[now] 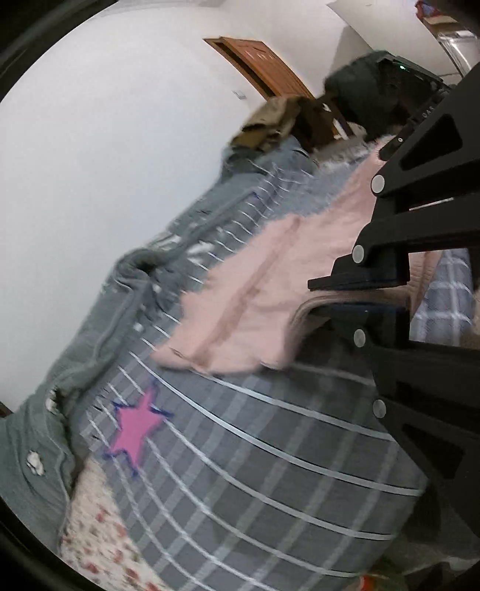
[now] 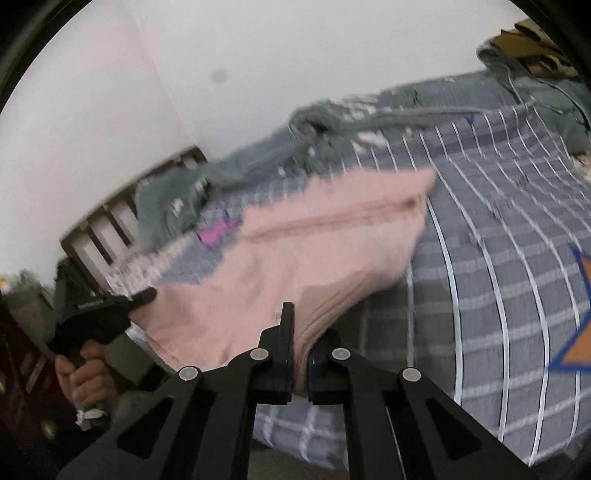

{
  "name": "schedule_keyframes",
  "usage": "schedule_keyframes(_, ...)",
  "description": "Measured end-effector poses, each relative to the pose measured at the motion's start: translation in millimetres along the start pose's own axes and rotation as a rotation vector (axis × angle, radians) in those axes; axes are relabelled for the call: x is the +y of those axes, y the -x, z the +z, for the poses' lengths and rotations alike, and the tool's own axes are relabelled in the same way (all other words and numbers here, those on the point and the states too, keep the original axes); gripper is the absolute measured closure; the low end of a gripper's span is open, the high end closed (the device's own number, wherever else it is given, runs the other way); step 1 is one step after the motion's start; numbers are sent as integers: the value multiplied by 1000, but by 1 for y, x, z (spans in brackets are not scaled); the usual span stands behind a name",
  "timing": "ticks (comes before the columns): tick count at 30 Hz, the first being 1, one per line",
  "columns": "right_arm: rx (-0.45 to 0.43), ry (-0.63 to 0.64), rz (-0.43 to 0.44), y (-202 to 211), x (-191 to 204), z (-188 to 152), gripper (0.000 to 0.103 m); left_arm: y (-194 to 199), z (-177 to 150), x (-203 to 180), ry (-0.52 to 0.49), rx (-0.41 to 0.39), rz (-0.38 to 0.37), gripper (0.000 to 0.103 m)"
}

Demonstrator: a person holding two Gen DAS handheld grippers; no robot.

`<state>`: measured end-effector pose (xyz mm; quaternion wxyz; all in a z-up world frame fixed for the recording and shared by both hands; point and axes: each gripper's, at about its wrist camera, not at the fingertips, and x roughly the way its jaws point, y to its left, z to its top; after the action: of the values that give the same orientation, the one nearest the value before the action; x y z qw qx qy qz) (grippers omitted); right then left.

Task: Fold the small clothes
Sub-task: 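Grasp the pink sweater hem with both tools, then lift the held hem and fold it over toward the collar with both tools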

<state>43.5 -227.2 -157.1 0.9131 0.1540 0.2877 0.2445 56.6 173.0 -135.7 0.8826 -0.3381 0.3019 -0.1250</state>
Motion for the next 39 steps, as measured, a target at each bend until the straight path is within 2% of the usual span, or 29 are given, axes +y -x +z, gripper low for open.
schedule_keyframes(3, -44, -19, 36, 1, 0, 31, 98, -4, 27, -18, -22, -37, 23, 96)
schedule_keyframes(7, -110, 12, 10, -5, -2, 73, 98, -17, 61, -30, -35, -81, 38, 96)
schedule_keyframes(13, -146, -27, 14, -31, -20, 126, 98, -49, 103, -40, -48, -115, 73, 96)
schedule_keyframes(19, -151, -68, 18, -69, -45, 169, 98, -97, 137, -42, -51, -126, 108, 96)
schedule_keyframes(25, -118, -131, 14, -118, -74, 191, 98, -152, 153, -28, -27, -102, 145, 96)
schedule_keyframes(35, -12, -159, -45, -206, -119, 206, 98, -232, 170, -11, -75, -30, 247, 96)
schedule_keyframes(37, 5, -169, -62, -219, -127, 209, 97, -246, 172, -7, -70, -11, 220, 96)
schedule_keyframes(38, 29, -186, -67, -228, -132, 211, 94, -249, 172, -6, -71, -7, 212, 95)
schedule_keyframes(39, 49, -206, -66, -235, -137, 212, 93, -254, 173, -5, -78, 2, 225, 89)
